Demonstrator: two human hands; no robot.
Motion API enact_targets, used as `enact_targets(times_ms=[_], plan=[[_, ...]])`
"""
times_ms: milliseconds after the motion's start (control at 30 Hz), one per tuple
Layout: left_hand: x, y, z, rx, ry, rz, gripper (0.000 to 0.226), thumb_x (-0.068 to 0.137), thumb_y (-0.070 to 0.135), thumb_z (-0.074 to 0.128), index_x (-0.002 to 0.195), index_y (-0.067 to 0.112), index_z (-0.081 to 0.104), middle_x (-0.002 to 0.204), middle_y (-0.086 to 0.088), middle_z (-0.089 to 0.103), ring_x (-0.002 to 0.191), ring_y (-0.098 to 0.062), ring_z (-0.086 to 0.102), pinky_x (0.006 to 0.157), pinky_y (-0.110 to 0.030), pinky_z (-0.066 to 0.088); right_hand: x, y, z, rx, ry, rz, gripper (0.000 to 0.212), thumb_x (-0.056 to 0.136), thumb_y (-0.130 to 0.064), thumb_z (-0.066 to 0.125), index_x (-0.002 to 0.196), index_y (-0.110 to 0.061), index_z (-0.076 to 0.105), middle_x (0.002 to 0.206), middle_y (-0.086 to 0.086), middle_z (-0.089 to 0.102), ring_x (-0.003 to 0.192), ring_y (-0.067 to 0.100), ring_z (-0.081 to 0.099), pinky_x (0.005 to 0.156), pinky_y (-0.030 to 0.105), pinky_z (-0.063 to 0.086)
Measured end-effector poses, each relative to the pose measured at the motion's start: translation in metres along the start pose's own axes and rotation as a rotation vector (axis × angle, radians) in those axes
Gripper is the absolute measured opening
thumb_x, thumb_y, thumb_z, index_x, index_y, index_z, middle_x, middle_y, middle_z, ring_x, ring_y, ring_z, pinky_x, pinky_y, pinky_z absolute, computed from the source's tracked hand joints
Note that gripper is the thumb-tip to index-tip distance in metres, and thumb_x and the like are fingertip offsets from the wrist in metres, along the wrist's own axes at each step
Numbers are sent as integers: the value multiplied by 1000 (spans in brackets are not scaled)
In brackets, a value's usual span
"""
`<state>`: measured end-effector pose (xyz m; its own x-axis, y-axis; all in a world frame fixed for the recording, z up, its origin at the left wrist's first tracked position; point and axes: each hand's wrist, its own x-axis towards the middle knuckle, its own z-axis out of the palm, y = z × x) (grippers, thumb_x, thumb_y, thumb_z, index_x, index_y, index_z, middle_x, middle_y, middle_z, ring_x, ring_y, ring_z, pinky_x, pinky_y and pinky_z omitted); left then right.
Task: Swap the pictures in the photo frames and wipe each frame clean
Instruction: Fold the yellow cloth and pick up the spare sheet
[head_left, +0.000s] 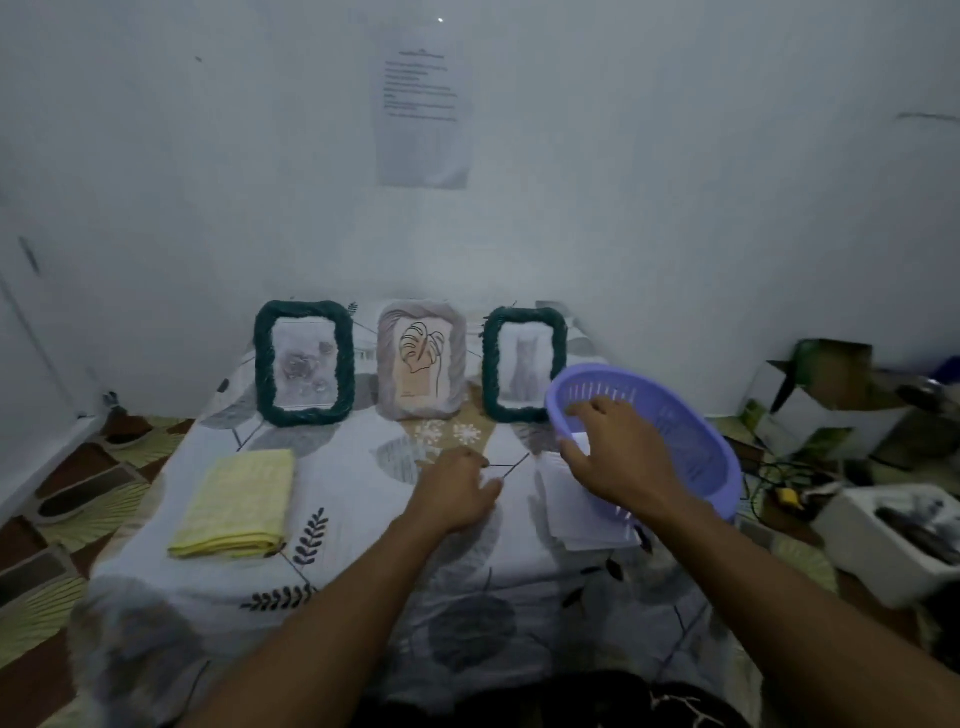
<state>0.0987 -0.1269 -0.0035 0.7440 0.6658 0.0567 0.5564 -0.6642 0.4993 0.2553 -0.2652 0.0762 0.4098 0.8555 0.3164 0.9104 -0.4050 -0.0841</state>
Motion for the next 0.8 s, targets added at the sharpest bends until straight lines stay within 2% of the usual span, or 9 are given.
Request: enact_targets(times_ms=[100,167,200,267,367,467,567,667,800], plan=[[9,40,33,175,-51,-42,53,90,53,43,118,11,58,133,-11,46,124,-29,38,100,-45,33,-14,34,5,110,-161,62,46,93,-53,45,126,-23,56,112,1,65,101,25,61,80,39,52],[11,60,49,203,-47,-92,57,90,56,41,125,13,53,138,-11,37,129,-29,29,101,-47,28,-21,47,14,163,-248,2,39,97,-52,36,104,-25,63,98,3,68,91,26,61,77,37,49],[12,67,56,197,-30,-115,57,89,57,41,126,14,51,141,-10,34,130,-29,27,102,-47,27,-25,49,16,176,-275,-29,39,99,-50,32,91,-25,61,92,5,67,88,27,58,76,34,43],[15,79,66,181,-1,-148,55,88,54,45,128,17,50,143,-9,32,131,-29,26,102,-46,26,-29,52,20,182,-272,-66,43,100,-50,25,80,-25,54,83,3,61,81,26,54,73,32,33],[17,89,68,84,33,-231,43,86,42,53,123,20,53,140,-7,34,128,-29,28,102,-43,27,-29,53,23,182,-228,-80,48,91,-62,14,77,-31,48,80,4,60,75,26,52,64,35,37],[24,95,64,-69,46,-306,35,83,30,57,118,24,55,131,-6,43,123,-29,35,99,-41,30,-30,56,25,167,-206,-87,35,98,-54,25,79,-33,46,79,1,58,70,22,47,61,35,39],[31,99,66,-352,47,-311,30,84,23,60,113,24,54,117,-7,61,110,-31,53,91,-39,45,-30,56,22,162,-193,-89,32,100,-49,30,78,-32,48,80,2,61,71,21,49,61,35,41],[30,103,64,-574,55,-338,42,85,22,64,124,17,50,116,-10,63,103,-30,60,77,-33,49,-29,56,22,157,-192,-87,35,100,-49,31,77,-32,50,82,4,63,72,23,52,63,37,45],[33,83,48,-622,62,-412,54,81,1,60,132,10,48,122,-14,59,109,-31,58,87,-35,50,-29,57,22,158,-182,-76,38,99,-51,30,76,-29,51,80,4,61,72,25,52,61,37,45]])
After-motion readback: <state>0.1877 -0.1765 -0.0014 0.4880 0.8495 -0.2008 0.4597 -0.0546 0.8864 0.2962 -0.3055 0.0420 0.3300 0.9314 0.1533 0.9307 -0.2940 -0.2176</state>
